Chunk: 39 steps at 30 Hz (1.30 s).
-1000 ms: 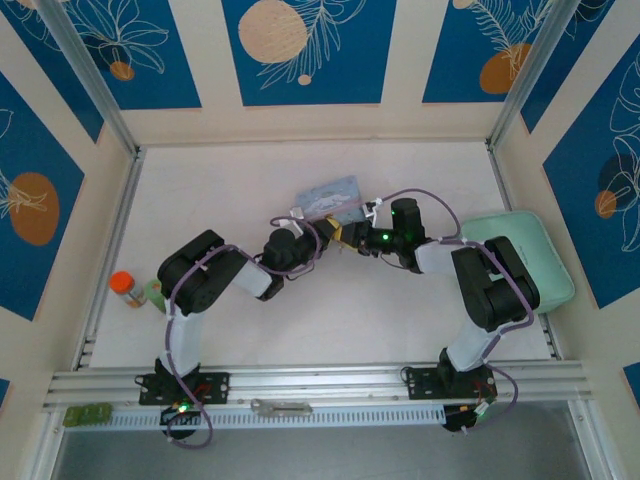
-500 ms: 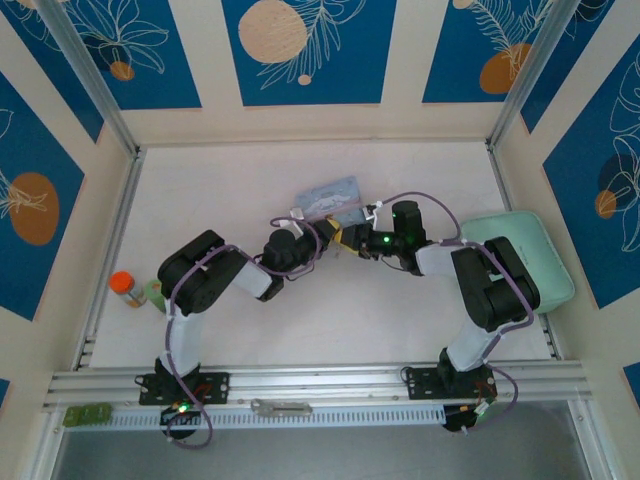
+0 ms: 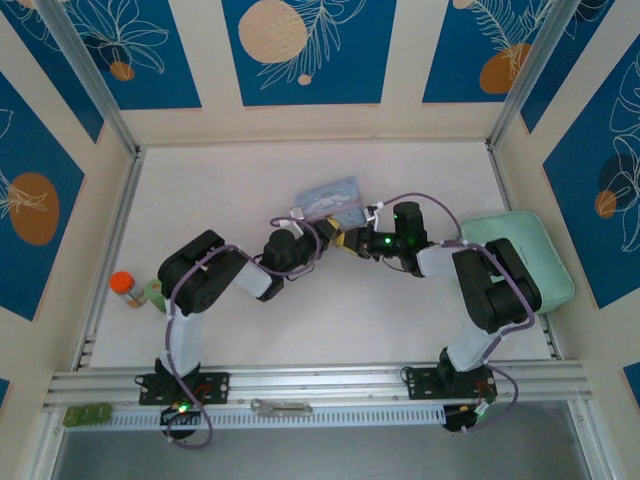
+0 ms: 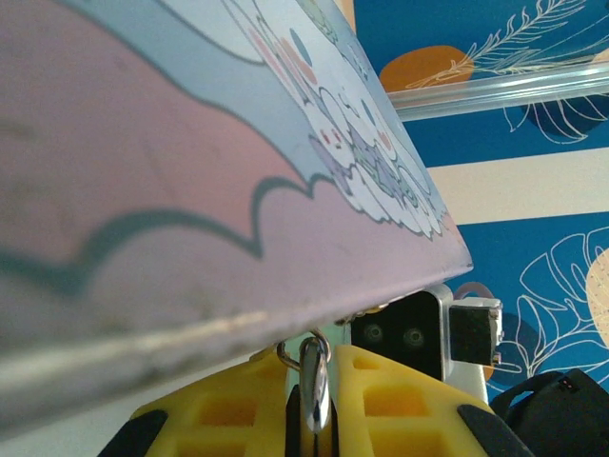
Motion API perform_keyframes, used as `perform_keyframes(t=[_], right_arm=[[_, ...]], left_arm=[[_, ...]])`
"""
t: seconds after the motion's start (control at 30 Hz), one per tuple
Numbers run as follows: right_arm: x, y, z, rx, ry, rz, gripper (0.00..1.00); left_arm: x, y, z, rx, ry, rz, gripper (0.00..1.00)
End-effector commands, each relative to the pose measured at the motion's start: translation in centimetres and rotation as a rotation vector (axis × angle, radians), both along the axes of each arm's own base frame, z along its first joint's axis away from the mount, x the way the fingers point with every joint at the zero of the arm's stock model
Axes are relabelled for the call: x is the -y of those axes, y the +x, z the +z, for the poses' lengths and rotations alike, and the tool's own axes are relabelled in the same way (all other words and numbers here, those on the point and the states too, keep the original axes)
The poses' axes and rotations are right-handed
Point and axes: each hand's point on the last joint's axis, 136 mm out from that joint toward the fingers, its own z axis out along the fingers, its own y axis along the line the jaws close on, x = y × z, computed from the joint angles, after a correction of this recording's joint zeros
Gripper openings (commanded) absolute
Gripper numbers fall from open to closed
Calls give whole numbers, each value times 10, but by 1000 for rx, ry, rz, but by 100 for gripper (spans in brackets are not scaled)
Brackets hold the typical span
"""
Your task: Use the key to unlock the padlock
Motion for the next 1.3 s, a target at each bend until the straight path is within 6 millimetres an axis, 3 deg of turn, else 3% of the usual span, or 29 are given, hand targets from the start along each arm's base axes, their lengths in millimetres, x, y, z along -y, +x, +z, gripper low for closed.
perform_keyframes(t=[0.0,0.07,0.23,0.63,0.87,1.13,1.27], right_arm=[[1,-1,8,14,23,10,8],[-1,0,11,10,43,16,0],[-5,3,16,-30,96,25,0],[-7,21,18,-408,358,206,0],[2,38,1,-564,412,199,0],[-1,38,-9,-704,417,190,0],[-12,29,-3,-745,425,170,0]], left_arm=[[6,-3,29,77,-72,-25,0],[7,-4,30,80,-73,-33,0],[12,-11,37,130,-76,-85,0],[30,-48,93,417,-41,-346,0],[29,-53,108,514,-23,-375,0],[36,-66,129,636,-24,-465,0],[37,-67,139,676,-27,-463,0]])
